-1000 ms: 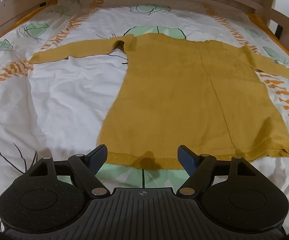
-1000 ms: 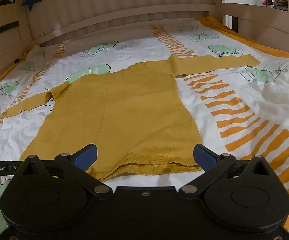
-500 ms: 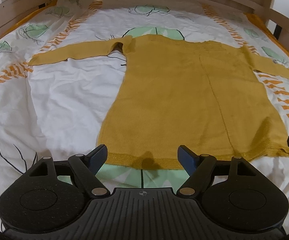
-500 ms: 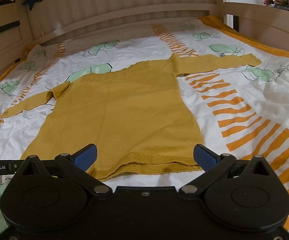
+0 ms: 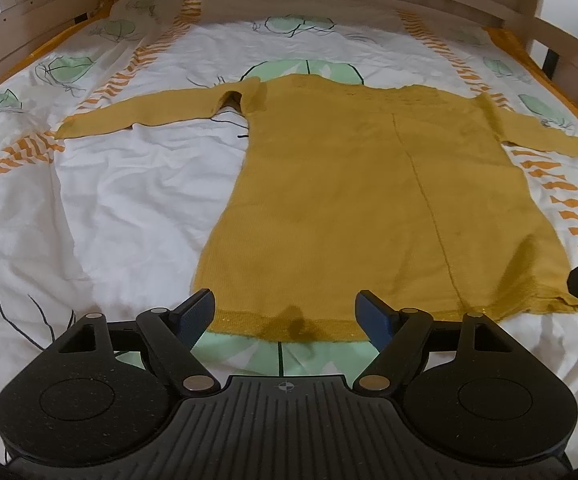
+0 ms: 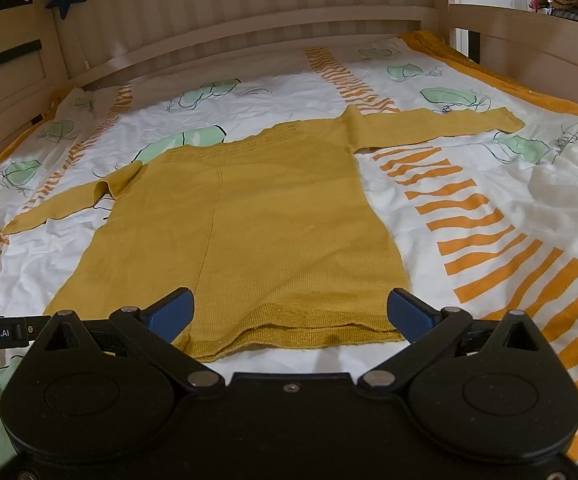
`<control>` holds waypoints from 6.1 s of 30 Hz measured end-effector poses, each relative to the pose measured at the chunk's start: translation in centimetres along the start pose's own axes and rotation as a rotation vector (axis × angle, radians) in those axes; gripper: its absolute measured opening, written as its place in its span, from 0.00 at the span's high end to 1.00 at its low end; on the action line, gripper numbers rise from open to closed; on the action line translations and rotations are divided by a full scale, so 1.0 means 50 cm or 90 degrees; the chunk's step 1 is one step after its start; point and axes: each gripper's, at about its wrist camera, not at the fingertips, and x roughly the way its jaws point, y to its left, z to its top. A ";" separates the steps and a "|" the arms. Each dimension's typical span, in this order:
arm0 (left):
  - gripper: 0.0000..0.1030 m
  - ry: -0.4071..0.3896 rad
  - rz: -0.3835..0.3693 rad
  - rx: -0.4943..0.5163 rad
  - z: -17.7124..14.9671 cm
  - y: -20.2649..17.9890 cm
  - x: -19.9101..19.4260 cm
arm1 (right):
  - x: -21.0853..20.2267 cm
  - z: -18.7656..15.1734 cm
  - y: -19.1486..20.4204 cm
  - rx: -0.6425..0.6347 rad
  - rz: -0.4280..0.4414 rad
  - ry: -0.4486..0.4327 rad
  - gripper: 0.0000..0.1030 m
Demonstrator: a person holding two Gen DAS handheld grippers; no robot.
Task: Fold small clothes
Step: 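Position both grippers open over the sweater's hem, then close both grippers on the ribbed hem of the yellow sweater, then lift the hem with both grippers and fold it up onto the collar, then open both grippers to release the hem and withdraw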
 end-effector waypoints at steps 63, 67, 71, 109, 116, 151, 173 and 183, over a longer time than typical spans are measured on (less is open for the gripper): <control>0.26 -0.023 -0.130 -0.089 -0.010 0.082 0.058 | 0.061 0.015 -0.025 0.001 0.059 0.049 0.01; 0.26 -0.017 -0.081 -0.077 -0.004 0.105 0.078 | 0.074 0.019 -0.049 0.002 0.038 0.059 0.00; 0.26 0.000 -0.052 -0.077 0.003 0.130 0.104 | 0.084 0.020 -0.080 0.005 0.004 0.072 0.01; 0.93 0.039 -0.108 -0.067 0.026 0.164 0.151 | 0.124 0.047 -0.160 0.045 0.045 0.182 0.88; 0.93 0.072 -0.101 -0.061 0.022 0.193 0.147 | 0.088 0.065 -0.189 0.003 0.002 0.212 0.91; 0.59 -0.150 -0.020 0.094 0.319 -0.089 0.364 | 0.450 0.372 -0.055 -0.271 0.149 -0.071 0.16; 0.30 -0.165 -0.080 0.054 0.275 -0.075 0.469 | 0.775 0.459 -0.018 -0.441 0.138 0.044 0.11; 0.28 -0.164 -0.082 0.047 0.274 -0.072 0.475 | 0.811 0.487 -0.038 -0.424 0.216 0.107 0.17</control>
